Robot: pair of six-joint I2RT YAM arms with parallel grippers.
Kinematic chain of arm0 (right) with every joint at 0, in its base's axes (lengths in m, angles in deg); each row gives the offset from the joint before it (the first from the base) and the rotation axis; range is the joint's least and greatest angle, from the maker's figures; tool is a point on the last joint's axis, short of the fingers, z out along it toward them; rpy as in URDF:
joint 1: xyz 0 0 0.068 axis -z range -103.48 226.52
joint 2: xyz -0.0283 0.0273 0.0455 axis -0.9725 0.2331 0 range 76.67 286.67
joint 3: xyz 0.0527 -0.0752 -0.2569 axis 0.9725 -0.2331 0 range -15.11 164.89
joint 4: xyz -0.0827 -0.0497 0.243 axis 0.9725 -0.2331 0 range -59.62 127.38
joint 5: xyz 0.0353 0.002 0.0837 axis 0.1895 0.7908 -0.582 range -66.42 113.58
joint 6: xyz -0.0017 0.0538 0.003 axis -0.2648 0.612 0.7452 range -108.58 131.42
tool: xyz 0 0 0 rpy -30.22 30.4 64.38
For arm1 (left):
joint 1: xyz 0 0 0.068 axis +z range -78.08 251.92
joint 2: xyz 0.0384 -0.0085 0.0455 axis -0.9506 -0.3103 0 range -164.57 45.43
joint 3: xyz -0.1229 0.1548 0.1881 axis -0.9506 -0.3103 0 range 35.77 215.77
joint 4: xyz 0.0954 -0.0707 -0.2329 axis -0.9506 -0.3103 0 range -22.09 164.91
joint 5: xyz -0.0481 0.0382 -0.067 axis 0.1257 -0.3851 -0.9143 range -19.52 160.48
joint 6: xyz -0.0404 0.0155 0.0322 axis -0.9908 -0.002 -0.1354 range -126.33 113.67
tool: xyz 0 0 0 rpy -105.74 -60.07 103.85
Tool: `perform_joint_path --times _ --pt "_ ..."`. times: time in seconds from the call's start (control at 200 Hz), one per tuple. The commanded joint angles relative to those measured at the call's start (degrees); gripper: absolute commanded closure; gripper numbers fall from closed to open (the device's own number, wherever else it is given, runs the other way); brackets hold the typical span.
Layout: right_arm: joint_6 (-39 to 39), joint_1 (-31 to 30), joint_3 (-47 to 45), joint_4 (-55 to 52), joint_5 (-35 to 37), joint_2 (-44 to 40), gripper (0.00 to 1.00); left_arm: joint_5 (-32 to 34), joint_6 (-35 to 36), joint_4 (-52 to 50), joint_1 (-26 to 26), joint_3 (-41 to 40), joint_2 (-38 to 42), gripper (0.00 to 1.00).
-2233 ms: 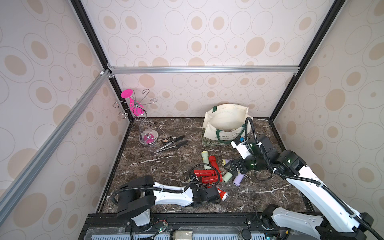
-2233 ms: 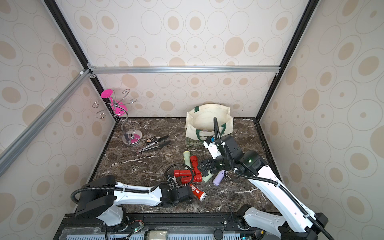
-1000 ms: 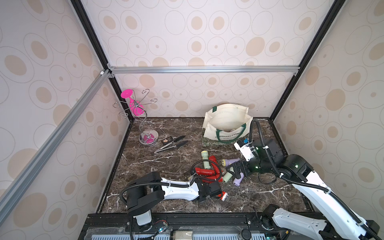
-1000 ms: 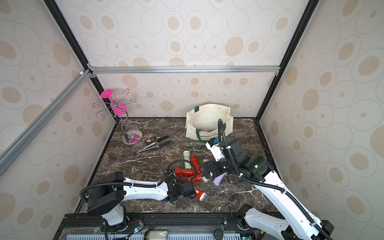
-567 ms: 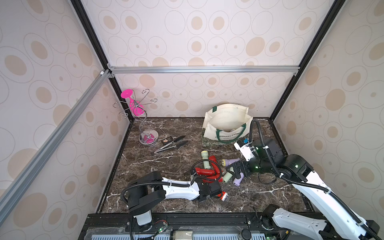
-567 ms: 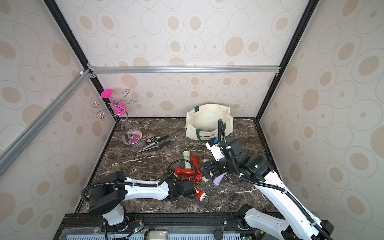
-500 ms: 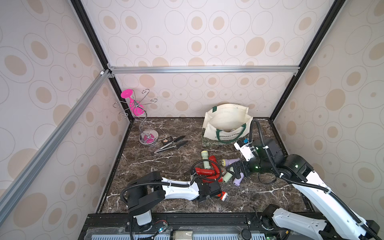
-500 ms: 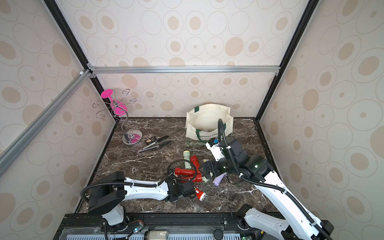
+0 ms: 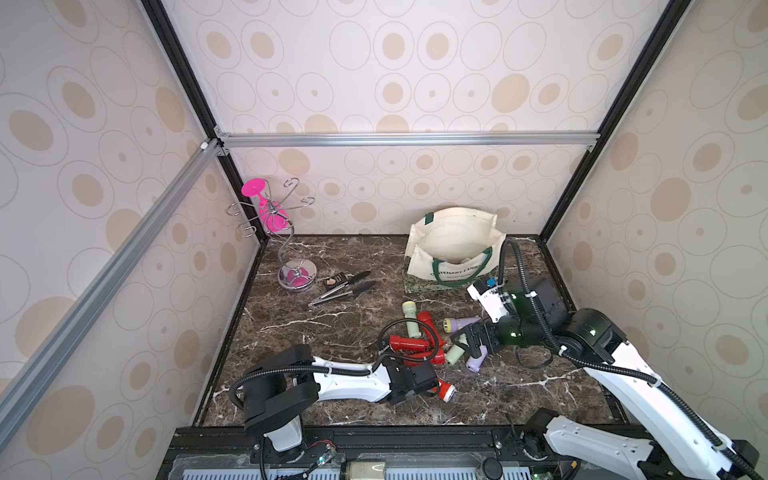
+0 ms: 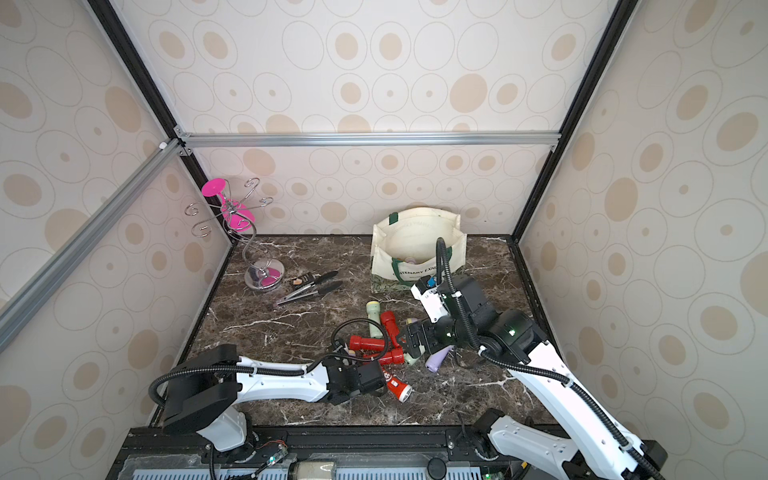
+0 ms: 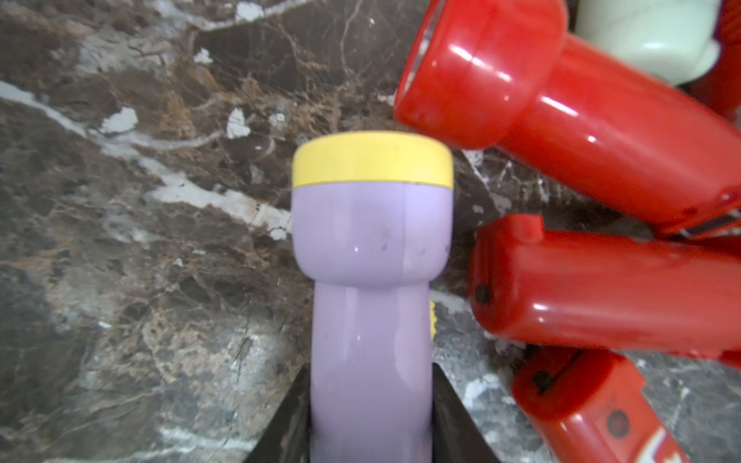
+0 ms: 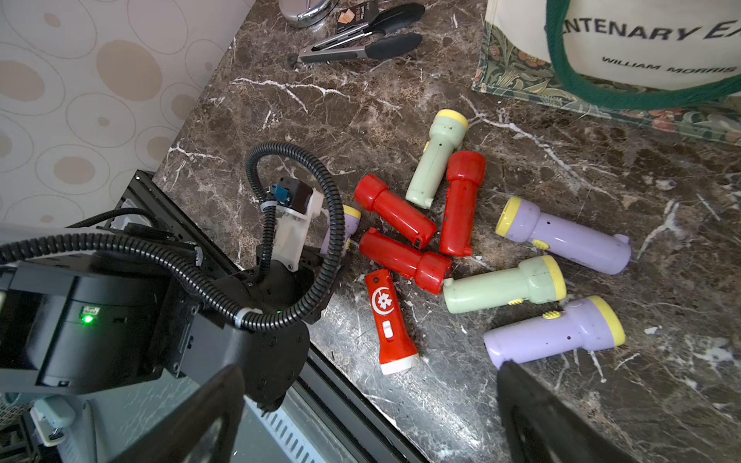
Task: Put the flashlights into the tote bags
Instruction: Pick up the flashlight from the center of the board.
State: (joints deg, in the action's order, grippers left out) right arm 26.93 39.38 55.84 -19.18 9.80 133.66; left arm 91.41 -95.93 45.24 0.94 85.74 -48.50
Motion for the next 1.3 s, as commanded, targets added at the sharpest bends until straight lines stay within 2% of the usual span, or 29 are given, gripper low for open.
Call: perform_joint_path --times 0.0,0.14,0.31,0.415,0.535,0.64,0.89,1.111,1.296 --pt "1.97 0.4 -0.35 -0.01 -2.54 0.31 0.0 2.87 3.98 -3.41 -0.61 3.61 3.67 0.93" --pt "4.6 3.06 -0.86 1.54 -7.7 0.35 0.0 6.0 14.63 5.61 -2.22 4.58 8.72 0.93" --pt "9.31 10.75 -1.48 5.25 -19.87 0.83 0.0 7.27 27.96 16.05 -3.85 6.29 12.77 0.93" --pt "12.09 14.28 -1.77 8.28 -26.16 1.57 0.0 6.73 34.58 25.63 -4.97 5.13 15.58 0.93" --pt "12.87 14.45 -1.35 10.63 -28.59 2.66 0.0 3.96 39.26 36.9 -5.4 2.76 17.93 0.93" --pt "12.92 14.43 -1.17 10.67 -28.72 3.73 0.0 1.21 41.48 43.26 -5.46 2.14 18.15 0.92" --pt "13.52 14.5 -1.26 11.63 -28.46 5.76 0.04 -2.38 42.34 48.87 -5.44 2.58 16.54 0.92" --pt "13.4 14.48 -2.79 12.13 -29.2 5.54 0.21 -3.0 42.24 50.65 -5.41 3.04 15.89 0.93" --pt "12.31 14.5 -2.93 11.09 -28.8 4.93 0.43 -2.73 41.54 51.21 -5.46 2.66 15.45 0.94"
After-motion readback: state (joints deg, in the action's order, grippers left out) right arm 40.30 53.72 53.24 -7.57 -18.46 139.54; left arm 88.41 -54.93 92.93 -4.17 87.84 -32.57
